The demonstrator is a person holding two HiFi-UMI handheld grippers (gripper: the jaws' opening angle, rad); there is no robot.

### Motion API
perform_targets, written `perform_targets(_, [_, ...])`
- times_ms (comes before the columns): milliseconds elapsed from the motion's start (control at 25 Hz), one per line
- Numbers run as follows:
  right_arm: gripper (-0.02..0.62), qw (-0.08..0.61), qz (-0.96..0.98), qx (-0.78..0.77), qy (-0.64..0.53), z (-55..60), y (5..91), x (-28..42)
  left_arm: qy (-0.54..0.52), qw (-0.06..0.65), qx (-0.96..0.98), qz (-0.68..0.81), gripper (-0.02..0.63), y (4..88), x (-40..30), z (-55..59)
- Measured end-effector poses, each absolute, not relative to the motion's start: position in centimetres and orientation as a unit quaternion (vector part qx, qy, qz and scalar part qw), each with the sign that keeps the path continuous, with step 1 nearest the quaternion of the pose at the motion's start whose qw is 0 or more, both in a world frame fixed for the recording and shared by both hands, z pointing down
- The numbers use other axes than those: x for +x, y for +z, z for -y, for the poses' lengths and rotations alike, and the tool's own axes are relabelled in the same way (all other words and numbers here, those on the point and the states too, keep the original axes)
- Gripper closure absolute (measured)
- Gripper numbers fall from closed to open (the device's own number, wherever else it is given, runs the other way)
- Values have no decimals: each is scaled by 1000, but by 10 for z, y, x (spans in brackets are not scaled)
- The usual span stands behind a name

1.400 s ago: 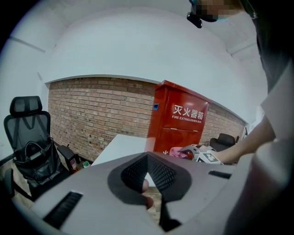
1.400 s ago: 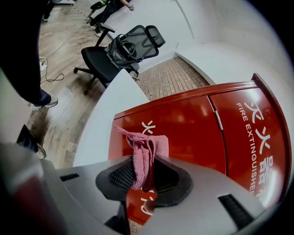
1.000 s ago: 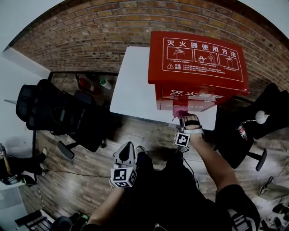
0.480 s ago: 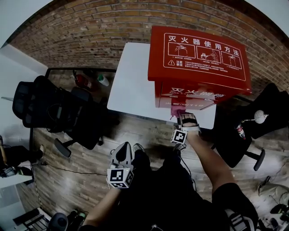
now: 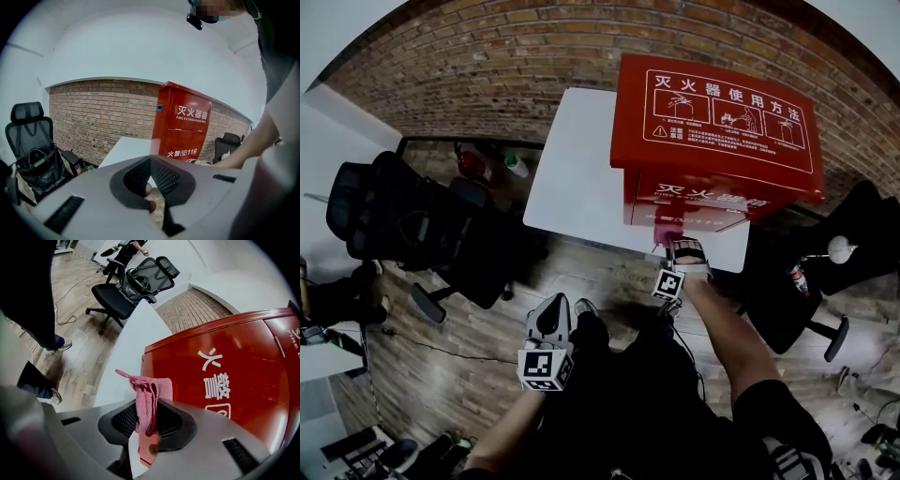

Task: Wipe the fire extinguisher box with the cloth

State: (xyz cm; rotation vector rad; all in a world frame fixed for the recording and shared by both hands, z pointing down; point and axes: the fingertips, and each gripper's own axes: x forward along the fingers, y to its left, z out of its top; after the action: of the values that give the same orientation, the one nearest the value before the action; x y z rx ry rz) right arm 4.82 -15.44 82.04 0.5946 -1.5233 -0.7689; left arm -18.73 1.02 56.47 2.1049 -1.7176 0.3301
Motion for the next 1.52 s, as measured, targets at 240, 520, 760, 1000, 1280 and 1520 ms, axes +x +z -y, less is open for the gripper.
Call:
perform_targets(240, [492, 631, 662, 245, -321, 154, 844, 46, 120, 198, 754, 615, 572, 564, -185, -10])
perform_targets(520, [492, 646, 661, 224, -309, 153, 866, 48, 122, 196, 750, 619, 572, 564, -184, -10])
perform_targets(760, [492, 649, 660, 222, -306, 155, 875, 48, 118, 202, 741, 630, 572, 567, -181, -16])
perform_targets(1000, [492, 645, 665, 217, -307, 155, 876, 47, 118, 208, 733, 636, 572, 573, -174, -25])
perform_targets(1280, [492, 638, 671, 212, -311, 153, 875, 51, 113, 204, 734, 638, 572, 573, -156, -22])
perform_targets(1520, [492, 637, 674, 211, -308, 152, 873, 68, 110, 208, 737, 634, 572, 575, -137, -16])
